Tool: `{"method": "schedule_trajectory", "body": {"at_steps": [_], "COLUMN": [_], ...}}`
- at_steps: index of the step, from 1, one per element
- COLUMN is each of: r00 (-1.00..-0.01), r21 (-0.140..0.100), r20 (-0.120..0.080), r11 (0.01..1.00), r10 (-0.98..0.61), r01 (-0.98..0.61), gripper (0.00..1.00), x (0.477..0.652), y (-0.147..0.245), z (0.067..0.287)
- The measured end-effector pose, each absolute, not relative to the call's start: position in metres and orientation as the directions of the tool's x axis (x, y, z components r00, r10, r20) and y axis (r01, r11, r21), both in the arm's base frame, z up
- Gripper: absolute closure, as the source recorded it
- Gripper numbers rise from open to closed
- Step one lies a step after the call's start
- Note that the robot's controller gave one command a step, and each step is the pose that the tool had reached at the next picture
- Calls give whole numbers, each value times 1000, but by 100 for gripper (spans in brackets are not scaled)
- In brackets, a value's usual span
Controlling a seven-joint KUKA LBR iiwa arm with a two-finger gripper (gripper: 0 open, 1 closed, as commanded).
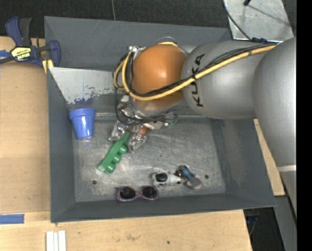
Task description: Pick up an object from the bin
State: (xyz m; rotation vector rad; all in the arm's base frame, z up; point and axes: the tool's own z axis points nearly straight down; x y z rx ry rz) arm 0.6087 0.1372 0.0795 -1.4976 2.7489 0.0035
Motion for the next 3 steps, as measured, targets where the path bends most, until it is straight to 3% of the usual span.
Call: {"method": "schedule_trajectory", "body": {"at_steps": [1, 3], "r00": [-542, -544], "r21": [5, -6], "r20": [1, -8], "r11": [542, 544], "r10": [-840, -839], "r01": [-840, -839], "gripper": [100, 100], "x": [606, 609], "y": [136, 137], "z": [97, 128]}}
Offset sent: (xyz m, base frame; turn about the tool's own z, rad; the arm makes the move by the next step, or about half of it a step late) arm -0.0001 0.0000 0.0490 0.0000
